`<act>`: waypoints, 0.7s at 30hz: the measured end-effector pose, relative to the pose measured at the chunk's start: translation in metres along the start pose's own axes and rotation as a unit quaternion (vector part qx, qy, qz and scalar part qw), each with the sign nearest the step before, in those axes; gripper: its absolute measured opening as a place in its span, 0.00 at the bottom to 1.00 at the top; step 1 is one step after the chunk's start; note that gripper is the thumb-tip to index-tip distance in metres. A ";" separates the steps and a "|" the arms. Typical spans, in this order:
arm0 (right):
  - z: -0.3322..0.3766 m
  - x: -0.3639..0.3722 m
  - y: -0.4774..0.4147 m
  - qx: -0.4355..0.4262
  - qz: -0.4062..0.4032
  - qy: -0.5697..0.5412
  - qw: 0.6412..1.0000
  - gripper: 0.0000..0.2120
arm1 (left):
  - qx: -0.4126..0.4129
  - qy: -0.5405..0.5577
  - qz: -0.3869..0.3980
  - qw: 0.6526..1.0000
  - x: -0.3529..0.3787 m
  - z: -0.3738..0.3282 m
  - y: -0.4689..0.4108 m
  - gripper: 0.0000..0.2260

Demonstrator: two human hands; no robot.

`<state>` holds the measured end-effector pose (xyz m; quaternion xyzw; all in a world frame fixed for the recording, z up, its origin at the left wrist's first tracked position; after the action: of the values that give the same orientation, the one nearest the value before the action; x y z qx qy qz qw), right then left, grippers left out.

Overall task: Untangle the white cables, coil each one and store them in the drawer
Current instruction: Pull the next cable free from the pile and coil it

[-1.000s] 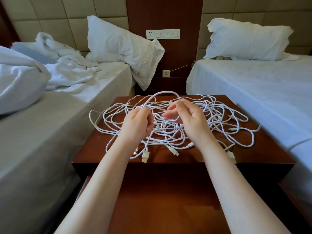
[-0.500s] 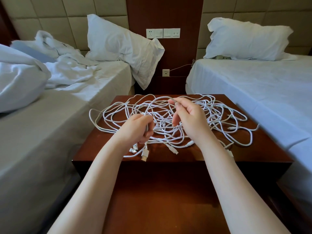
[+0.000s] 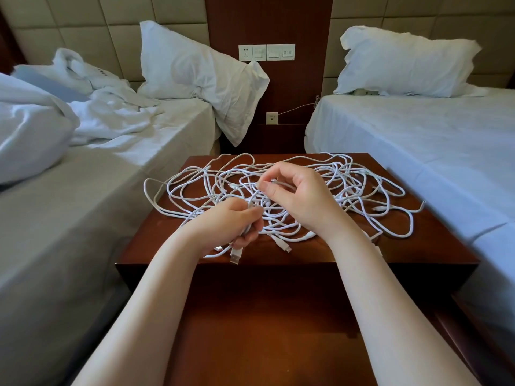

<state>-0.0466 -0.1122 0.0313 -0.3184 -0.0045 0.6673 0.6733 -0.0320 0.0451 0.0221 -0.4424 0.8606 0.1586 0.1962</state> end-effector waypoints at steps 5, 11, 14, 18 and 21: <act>-0.007 -0.001 0.000 0.009 0.009 0.028 1.000 0.05 | 0.028 0.064 0.058 0.996 0.001 -0.002 0.004 0.16; -0.001 0.002 0.002 0.028 0.063 0.005 0.998 0.07 | 0.057 0.197 0.142 0.968 -0.003 -0.001 0.004 0.15; 0.004 0.001 0.005 0.031 0.091 -0.015 0.995 0.10 | 0.050 0.259 0.178 0.948 -0.007 -0.001 0.006 0.08; 0.004 0.001 0.005 0.044 0.121 -0.055 0.990 0.12 | 0.052 0.301 0.182 0.934 -0.008 0.002 0.005 0.09; 0.001 0.006 0.005 0.041 0.128 -0.064 0.989 0.11 | 0.067 0.307 0.169 0.934 -0.007 0.003 0.004 0.09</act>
<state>-0.0509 -0.1066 0.0274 -0.2453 0.0201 0.7667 0.5930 -0.0316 0.0533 0.0236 -0.3032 0.9496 -0.0121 -0.0780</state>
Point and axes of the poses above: each hand's wrist, its own y-axis away from the middle knuckle, its own x-axis out of the palm, z = x × y, the point moved 1 cm from there along -y, towards the middle knuckle, and after that the axes turned 3 degrees about x, right-handed, at the moved point
